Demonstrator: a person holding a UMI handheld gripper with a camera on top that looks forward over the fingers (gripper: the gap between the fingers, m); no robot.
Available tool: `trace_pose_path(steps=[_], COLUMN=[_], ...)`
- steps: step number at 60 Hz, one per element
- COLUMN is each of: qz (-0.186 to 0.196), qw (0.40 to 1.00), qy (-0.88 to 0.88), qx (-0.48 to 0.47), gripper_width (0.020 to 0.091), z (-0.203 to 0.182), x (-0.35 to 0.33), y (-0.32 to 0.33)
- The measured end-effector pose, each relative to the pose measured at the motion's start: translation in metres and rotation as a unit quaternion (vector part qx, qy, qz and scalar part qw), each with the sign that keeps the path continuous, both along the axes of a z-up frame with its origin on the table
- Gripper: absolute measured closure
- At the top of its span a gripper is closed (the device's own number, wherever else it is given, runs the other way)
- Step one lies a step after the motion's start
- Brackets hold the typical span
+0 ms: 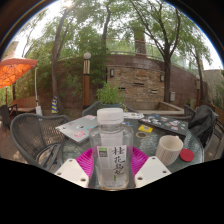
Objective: Pour water
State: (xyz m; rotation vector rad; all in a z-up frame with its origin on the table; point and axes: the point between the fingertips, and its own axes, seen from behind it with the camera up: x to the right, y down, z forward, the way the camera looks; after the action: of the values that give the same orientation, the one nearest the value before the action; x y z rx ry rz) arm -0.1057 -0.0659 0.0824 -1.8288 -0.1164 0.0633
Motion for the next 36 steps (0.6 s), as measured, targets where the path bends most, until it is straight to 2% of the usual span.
trace_pose_path(steps=[6, 11, 12, 14, 15, 16, 17, 21, 22, 27, 36], qz=[0.002, -0.001, 0.002, -0.009, -0.002, -0.018, -0.01, -0.012, -0.007, -0.016, -0.02], qw=[0.996, 0.967, 0.956, 0.921, 0.901, 0.878, 0.855, 0.727, 0.705, 0.566, 0.437], qy=[0.084, 0.254, 0.292, 0.386, 0.429, 0.472, 0.512, 0.677, 0.701, 0.813, 0.886], qx=[-0.006, -0.031, -0.03, -0.057, -0.062, -0.075, -0.081, -0.115, -0.113, -0.135, -0.152], gripper_width=[0.064, 0.0643, 0.0644, 0.0643, 0.0644, 0.0644, 0.0643, 0.0644, 0.0644, 0.0644, 0.0643], z=[0.031, 0.064, 0.055, 0.075, 0.065, 0.08, 0.075, 0.094, 0.083, 0.085, 0.093], x=[0.004, 0.015, 0.022, 0.026, 0.033, 0.031, 0.036, 0.046, 0.048, 0.066, 0.073], y=[0.008, 0.02, 0.025, 0.029, 0.03, 0.032, 0.038, 0.039, 0.042, 0.047, 0.049])
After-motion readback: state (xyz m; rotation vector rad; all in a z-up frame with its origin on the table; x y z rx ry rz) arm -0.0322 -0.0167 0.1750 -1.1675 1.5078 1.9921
